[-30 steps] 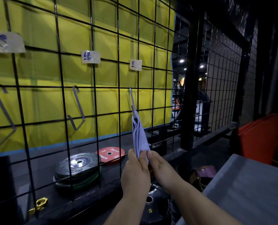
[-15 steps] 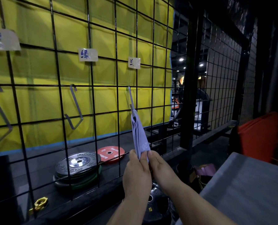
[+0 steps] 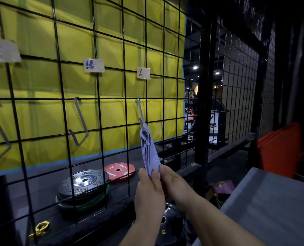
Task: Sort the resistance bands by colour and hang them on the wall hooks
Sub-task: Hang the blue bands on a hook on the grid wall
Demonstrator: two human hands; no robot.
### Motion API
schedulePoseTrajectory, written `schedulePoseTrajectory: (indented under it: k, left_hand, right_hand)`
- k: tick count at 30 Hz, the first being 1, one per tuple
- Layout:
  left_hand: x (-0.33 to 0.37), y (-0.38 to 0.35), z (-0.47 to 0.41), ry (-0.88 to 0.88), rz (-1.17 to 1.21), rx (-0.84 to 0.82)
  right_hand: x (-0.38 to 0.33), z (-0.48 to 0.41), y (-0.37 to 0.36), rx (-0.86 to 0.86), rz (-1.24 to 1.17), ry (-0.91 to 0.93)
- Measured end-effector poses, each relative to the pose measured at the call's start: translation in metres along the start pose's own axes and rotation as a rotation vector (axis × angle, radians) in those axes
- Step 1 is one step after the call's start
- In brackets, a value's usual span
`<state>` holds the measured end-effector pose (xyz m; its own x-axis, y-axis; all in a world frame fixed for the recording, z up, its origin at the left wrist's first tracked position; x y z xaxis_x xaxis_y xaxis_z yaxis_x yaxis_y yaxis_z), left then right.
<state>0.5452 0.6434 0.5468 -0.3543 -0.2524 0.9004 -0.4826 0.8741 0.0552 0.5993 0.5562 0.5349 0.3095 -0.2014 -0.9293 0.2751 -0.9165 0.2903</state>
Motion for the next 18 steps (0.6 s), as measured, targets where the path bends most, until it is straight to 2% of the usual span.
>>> schedulePoseTrajectory:
  k: [9,13,18]
  left_hand:
    - [-0.011,-0.007,0.013,0.024,0.155,-0.01]
    - [-0.024,-0.02,0.02,0.067,0.09,-0.06]
    - [-0.032,-0.054,0.042,0.13,-0.021,-0.199]
  right_hand:
    - [0.016,0.016,0.002,0.014,0.046,-0.082]
    - [0.027,0.031,0.015,0.037,0.028,-0.114]
    - [0.055,0.057,0.047,0.117,0.052,-0.187]
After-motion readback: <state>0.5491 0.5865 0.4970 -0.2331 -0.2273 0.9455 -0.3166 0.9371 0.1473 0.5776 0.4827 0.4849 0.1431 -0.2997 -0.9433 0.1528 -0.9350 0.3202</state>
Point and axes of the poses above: each hand's wrist, its own z-axis away from the middle knuckle, its own y-axis out of the back of the hand, x = y × z, the point moved 7 cm from there along -z, towards the middle knuckle, and after that the axes turned 14 degrees about z, right-handed, at the moved point
